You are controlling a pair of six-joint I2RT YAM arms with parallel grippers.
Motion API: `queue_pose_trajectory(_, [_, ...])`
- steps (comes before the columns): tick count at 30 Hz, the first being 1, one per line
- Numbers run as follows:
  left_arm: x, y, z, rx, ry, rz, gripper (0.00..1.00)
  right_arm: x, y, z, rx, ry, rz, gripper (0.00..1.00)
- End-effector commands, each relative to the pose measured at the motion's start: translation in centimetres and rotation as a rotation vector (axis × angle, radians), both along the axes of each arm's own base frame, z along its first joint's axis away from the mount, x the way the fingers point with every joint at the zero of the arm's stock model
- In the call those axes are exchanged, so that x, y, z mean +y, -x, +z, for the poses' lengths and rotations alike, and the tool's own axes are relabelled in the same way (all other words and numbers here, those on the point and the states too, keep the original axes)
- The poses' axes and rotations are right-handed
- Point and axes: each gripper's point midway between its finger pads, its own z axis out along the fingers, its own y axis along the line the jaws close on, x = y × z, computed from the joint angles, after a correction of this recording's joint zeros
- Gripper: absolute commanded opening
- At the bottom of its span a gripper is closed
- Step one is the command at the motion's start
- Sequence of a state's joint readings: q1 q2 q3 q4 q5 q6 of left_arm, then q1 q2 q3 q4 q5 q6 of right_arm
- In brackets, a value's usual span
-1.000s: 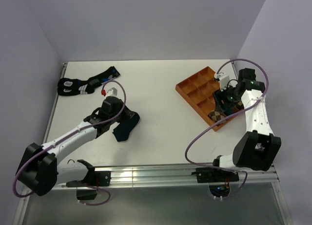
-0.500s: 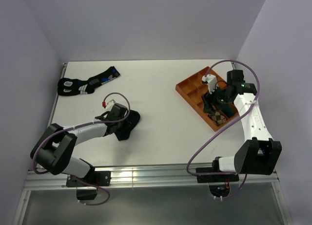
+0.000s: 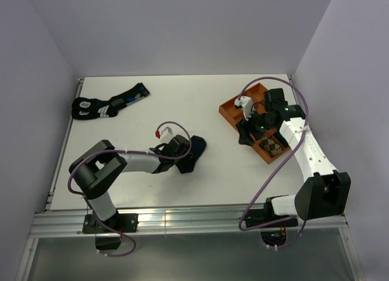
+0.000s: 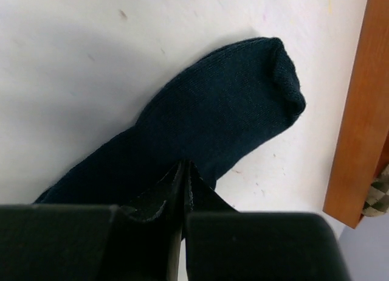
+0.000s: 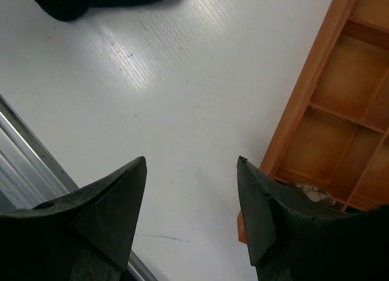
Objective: Roll the socks
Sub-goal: Move the sock to the center of the board.
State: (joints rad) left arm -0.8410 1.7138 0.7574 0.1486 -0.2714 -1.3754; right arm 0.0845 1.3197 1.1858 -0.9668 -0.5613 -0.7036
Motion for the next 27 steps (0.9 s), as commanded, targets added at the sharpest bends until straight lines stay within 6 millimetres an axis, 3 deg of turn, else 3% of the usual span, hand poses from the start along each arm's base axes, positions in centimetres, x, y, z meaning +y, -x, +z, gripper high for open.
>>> queue_pose_trajectory(1, [0.8, 2.5, -3.4, 0.107, -0.077, 0.045, 0.10, 1.2, -0.4, 0.1, -0.030, -0.007, 0.003, 0.68])
queue_pose_trajectory(6, [0.2, 2.4, -1.1, 0.061, -0.046, 0.032, 0.14, 2.3, -0.9, -0.7, -0.046, 0.005, -0.003, 0.68])
queue_pose_trajectory(12, [-0.1, 1.2, 6.5, -0.092, -0.011, -0.019, 0.29, 3.2, -1.7, 0.1, -0.089, -0.007, -0.035, 0.68])
queue_pose_trajectory(15, [1.6, 1.0, 9.5, -0.137, -0.007, 0.014, 0.31, 3.9, -1.7, 0.3, -0.100, -0.009, -0.048, 0.67])
queue_pose_trajectory(16, [2.4, 1.1, 11.3, -0.165, 0.023, 0.023, 0.32, 4.3, -1.9, 0.6, -0.113, -0.018, -0.062, 0.66])
queue_pose_trajectory(18, [4.9, 0.5, 12.1, -0.183, 0.019, 0.064, 0.33, 5.6, -1.4, 0.1, -0.116, -0.006, -0.049, 0.66])
queue_pose_trajectory(19, [6.0, 0.4, 14.0, -0.221, 0.042, 0.086, 0.34, 6.3, -1.3, 0.0, -0.110, -0.011, -0.059, 0.66])
queue_pose_trajectory(20, [7.8, 0.0, 14.3, -0.230, 0.008, 0.113, 0.34, 6.6, -1.5, -0.3, -0.122, 0.002, -0.067, 0.66])
queue_pose_trajectory(23, [11.6, -0.7, 17.5, -0.291, -0.010, 0.171, 0.35, 10.1, -0.6, -1.1, -0.118, -0.003, -0.026, 0.64])
queue_pose_trajectory(27, [14.1, -0.8, 22.3, -0.385, -0.015, 0.199, 0.37, 14.3, 0.1, -2.1, -0.116, 0.003, -0.012, 0.63])
